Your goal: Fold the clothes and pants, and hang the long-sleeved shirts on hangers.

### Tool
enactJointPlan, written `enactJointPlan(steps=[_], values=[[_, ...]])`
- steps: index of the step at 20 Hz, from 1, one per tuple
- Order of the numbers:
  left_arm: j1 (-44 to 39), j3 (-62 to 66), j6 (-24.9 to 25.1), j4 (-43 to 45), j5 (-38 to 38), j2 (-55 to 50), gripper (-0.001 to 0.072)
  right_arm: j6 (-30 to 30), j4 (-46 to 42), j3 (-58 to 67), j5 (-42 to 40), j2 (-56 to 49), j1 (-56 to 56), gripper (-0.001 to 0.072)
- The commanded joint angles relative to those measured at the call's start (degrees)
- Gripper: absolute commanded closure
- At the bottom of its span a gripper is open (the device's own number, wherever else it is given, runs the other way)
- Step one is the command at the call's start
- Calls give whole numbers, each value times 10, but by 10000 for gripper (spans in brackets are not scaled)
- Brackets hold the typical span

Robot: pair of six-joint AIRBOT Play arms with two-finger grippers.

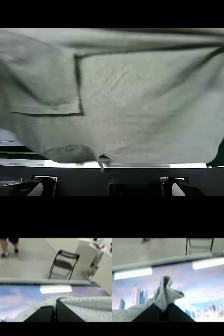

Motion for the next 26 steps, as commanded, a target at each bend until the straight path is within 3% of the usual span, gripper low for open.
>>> enactJointPlan(steps=[1, 6, 9, 12, 13, 14, 15, 16, 18, 20, 22, 23, 24, 26], values=[[0, -129, -23, 28, -31, -94, 677, 13, 15, -77, 51, -154, 0, 668], [-24, -195, -18, 13, 52, -290, 676, 93, 178, -115, -19, -384, 0, 667], [-26, -191, -19, -64, 50, -367, 676, 109, 259, -115, -31, -441, 1, 667], [-26, -191, -18, -97, 49, -388, 674, 93, 251, -115, -40, -448, 0, 662], [-22, -185, -14, -97, 34, -386, 586, 80, 251, -114, -37, -443, -7, 555], [-11, -172, -5, -96, -1, -386, 335, 63, 249, -107, -26, -436, -19, 319], [9, -151, -3, -86, -59, -386, 15, 42, 239, -98, -3, -428, -37, 118], [32, -129, -1, -60, -125, -386, 0, 21, 214, -89, 38, -419, -63, 75], [77, -111, -9, 24, -263, -382, 1, 23, 118, -87, 144, -406, -118, 75], [108, -148, -28, 105, -345, -374, 2, 23, 38, -99, 230, -405, -161, 82], [122, -240, -24, 104, -335, -352, 16, 22, 24, -125, 258, -401, -185, 82], [121, -296, -15, 89, -298, -339, 148, 20, 25, -140, 255, -396, -187, 82], [117, -349, 4, 59, -257, -329, 196, 13, 26, -154, 251, -389, -185, 82], [113, -415, 52, -4, -212, -328, 196, 10, 40, -164, 254, -386, -185, 82]])
